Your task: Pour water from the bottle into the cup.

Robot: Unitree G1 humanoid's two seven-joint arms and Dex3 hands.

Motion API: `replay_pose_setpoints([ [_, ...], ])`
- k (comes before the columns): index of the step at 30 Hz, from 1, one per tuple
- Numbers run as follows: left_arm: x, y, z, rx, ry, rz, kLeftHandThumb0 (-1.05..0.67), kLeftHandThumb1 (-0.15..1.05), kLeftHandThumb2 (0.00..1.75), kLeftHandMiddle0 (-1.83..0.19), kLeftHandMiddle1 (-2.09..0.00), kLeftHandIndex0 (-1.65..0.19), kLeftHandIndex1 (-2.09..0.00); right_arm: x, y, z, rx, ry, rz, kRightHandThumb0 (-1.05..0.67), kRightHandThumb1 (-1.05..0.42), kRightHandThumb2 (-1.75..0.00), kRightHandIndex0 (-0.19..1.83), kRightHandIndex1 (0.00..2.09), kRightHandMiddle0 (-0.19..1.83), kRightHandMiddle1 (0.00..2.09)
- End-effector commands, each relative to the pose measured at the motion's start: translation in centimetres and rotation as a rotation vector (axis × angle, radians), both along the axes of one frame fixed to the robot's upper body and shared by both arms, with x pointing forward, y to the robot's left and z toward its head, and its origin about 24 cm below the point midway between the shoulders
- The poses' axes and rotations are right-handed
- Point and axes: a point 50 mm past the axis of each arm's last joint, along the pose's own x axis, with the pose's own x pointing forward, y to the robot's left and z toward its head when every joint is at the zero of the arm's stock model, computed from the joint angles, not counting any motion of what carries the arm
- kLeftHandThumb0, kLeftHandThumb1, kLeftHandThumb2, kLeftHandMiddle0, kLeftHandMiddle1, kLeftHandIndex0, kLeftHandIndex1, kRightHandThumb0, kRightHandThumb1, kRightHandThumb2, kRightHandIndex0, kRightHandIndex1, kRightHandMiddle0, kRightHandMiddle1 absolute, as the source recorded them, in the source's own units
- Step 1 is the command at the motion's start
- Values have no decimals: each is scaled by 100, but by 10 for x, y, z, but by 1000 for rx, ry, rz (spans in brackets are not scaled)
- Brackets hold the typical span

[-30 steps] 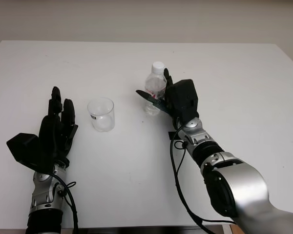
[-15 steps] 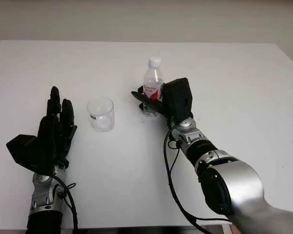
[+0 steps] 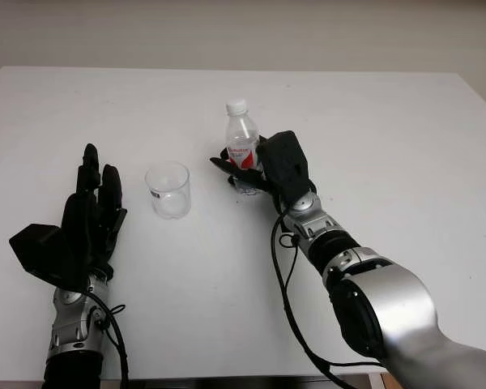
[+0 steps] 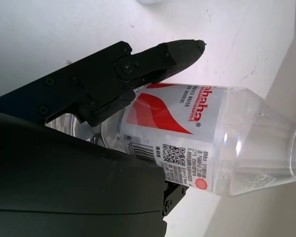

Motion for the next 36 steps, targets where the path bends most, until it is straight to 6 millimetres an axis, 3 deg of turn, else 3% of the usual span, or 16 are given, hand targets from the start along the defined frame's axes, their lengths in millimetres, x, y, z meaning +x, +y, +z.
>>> replay_pose_setpoints([
  [1,-1,1,-5,-5,26,-4,-61,105,51,8,-5,9,-6,6,-2,17,-21,-78,0,-38,-105,-36,137,209,107,209],
  [21,0,-1,-6,-7,29,-8,-61,105,51,9,-5,10,-5,20,-4,82,-530,-463,9,-41,-105,-36,135,209,97,209],
  [26,-1,-1,-6,-8,32,-6,-62,105,51,9,-5,10,-5,22,-3,91,-580,-490,12,-43,-105,-35,131,209,96,209],
  [36,-3,-2,-8,9,34,0,-62,105,53,8,-5,10,-5,22,4,98,-763,-569,24,-45,-105,-27,103,209,75,209],
])
